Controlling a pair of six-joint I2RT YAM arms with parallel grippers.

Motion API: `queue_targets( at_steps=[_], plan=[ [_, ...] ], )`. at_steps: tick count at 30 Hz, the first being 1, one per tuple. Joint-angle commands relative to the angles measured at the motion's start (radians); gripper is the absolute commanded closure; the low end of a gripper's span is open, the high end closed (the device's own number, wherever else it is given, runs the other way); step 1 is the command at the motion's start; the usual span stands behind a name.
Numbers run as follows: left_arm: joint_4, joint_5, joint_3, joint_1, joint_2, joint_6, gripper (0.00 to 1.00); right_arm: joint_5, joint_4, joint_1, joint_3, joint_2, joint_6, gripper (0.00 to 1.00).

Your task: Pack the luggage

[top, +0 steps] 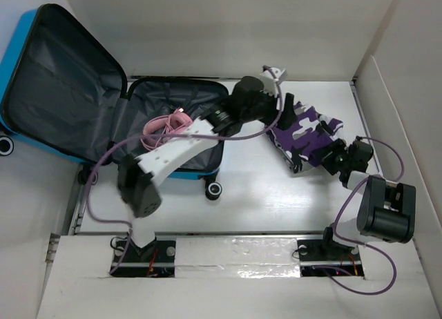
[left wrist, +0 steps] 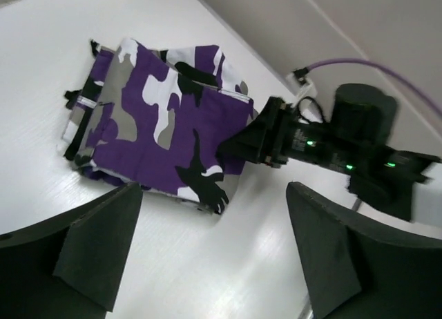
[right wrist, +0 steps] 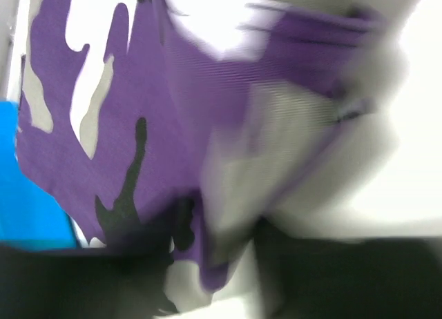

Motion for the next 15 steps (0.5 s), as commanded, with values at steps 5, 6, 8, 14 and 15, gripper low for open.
queue_targets(
  at_steps=[5,6,8,14,15],
  plan=[
    [-0.184,0.125,0.479,0.107,0.442,0.166,0.04,0.037,-0.031,0.054,-0.031,-0.168,-0.021,0.00],
    [-0.192,0.113,0.522,0.107,0.520,0.187,0.02,0.055,-0.048,0.067,-0.031,-0.229,-0.024,0.00],
    [-0.173,0.087,0.597,0.134,0.582,0.199,0.01,0.091,-0.101,0.090,-0.034,-0.295,-0.027,0.00],
    [-0.048,0.215,0.666,0.216,0.742,0.144,0.01,0.129,-0.207,0.090,-0.054,-0.546,-0.038,0.00],
    [-0.051,0.249,0.694,0.216,0.792,0.135,0.01,0.140,-0.223,0.090,-0.050,-0.573,-0.044,0.00]
  ],
)
